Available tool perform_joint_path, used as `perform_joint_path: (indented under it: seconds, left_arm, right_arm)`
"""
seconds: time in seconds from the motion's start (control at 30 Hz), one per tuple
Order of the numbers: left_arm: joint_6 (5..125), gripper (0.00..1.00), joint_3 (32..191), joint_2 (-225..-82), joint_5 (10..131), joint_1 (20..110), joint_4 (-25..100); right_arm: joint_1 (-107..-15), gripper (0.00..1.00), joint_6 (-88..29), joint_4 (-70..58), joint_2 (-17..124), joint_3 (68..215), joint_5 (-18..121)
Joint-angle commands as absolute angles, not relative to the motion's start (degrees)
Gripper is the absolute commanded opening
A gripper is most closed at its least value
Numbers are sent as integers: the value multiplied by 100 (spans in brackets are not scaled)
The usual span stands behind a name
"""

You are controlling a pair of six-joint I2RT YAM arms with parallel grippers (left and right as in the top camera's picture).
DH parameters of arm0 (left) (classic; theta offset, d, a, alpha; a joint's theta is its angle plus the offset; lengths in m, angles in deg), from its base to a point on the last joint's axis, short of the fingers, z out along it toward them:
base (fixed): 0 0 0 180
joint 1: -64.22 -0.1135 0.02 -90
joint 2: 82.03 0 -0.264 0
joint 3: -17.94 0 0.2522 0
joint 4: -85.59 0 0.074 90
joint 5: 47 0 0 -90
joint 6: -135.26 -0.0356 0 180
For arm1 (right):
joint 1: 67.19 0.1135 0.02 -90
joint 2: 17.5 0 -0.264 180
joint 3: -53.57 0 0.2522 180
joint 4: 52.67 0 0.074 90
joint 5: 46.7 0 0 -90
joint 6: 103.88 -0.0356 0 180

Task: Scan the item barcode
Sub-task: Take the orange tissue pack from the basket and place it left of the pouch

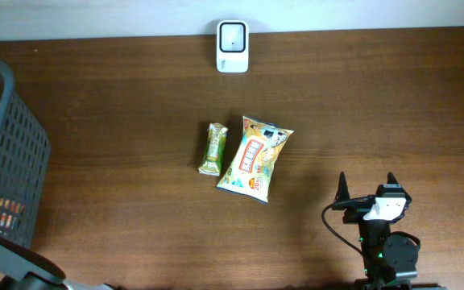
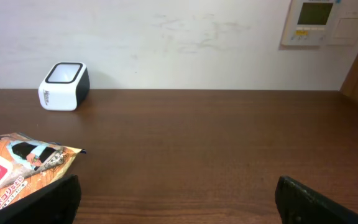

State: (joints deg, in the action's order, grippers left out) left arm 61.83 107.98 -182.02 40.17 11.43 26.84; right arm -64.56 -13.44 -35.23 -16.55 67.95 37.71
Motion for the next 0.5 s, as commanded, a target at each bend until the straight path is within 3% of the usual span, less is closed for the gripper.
perform_joint_path:
  seconds: [0.0, 0.23, 0.27, 0.3, 0.33, 0.47]
  left_arm:
    - [6240, 72, 10599, -18849, 4024, 1127, 2863]
    - [6236, 66, 10741, -18886, 4468, 1127, 2771]
    - [6236, 56, 10741, -18886, 4450, 1127, 2809]
    - [6236, 35, 10743, -18884, 4452, 1127, 2835]
    - [6236, 21, 10767, -18884, 4452, 1127, 2831]
    - [6236, 1, 11477, -18796, 4470, 1127, 2332]
  right_arm:
    - [-6421, 99, -1326, -3481, -1681, 6764, 3701]
    - [-6421, 99, -1326, -3481, -1681, 6764, 3701]
    - [-6421, 99, -1326, -3481, -1681, 6764, 3701]
    - [-6421, 99, -1326, -3481, -1681, 6764, 3701]
    - [-6421, 99, -1326, -3481, -1681, 6764, 3701]
    - [-6421, 99, -1326, -3481, -1681, 6764, 3701]
